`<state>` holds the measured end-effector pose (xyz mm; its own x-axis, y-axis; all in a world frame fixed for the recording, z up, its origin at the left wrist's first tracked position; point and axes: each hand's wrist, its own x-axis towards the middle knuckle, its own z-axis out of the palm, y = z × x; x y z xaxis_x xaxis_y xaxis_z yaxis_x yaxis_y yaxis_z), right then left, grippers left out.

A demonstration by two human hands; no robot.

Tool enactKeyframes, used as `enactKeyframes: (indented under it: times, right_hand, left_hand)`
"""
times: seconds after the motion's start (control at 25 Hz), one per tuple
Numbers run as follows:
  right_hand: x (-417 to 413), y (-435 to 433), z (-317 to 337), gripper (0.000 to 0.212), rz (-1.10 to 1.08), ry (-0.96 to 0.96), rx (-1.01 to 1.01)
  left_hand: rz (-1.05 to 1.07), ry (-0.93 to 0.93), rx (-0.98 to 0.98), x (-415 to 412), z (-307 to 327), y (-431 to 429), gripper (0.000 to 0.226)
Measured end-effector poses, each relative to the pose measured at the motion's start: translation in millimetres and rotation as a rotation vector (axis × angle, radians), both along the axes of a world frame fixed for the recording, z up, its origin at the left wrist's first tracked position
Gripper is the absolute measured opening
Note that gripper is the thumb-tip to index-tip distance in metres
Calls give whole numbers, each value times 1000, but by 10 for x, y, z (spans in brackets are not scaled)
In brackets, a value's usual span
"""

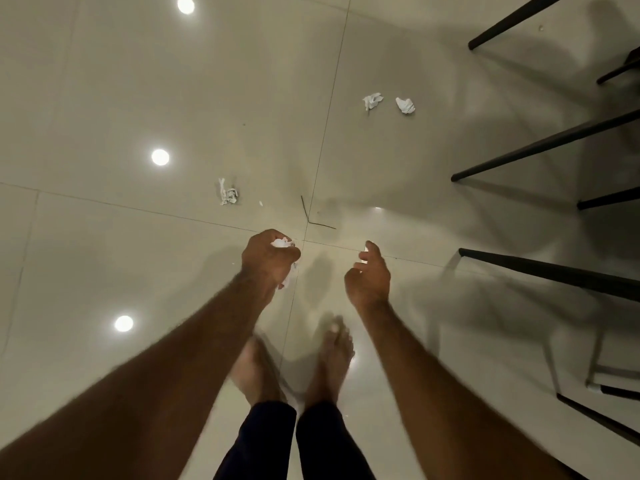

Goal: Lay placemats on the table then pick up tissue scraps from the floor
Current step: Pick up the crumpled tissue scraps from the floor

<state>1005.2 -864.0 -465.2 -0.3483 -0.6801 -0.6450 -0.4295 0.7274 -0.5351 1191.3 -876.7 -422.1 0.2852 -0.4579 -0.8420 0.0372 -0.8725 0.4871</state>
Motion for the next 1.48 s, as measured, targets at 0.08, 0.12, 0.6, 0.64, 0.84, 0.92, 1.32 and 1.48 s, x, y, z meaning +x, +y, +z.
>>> enactKeyframes:
  times: [0.08, 0.12, 0.6, 0.64, 0.84, 0.92, 1.32, 1.48]
  right_hand:
    - [-289, -126, -263, 53, 100, 159, 78]
    - [-409, -167, -375, 47, 156, 228, 98]
    - [-551, -342, -1249, 36, 443, 497, 31]
    - [-543, -337, -1252, 36, 464, 499, 17]
    - [-375, -431, -1195, 43, 550, 444, -63]
    - [-180, -513, -1153, 41, 544, 365, -151]
    - [400, -749, -1127, 41, 438, 83, -325]
    - [630, -639, -944, 71, 123, -356, -147]
  left_hand:
    - [-49, -59, 1, 78, -157, -14, 15]
    - [-63, -78, 0, 98, -235, -25, 15]
    - [-81, -129, -26, 7, -914, -13, 10]
    - [-78, -131, -24, 3, -916, 4, 9]
    - [-56, -160, -26, 19, -929, 63, 8]
    - [-39, -162, -27, 56, -939, 50, 8]
    - [156, 39, -61, 171, -956, -102, 7]
    - [257, 133, -62, 114, -968, -159, 19]
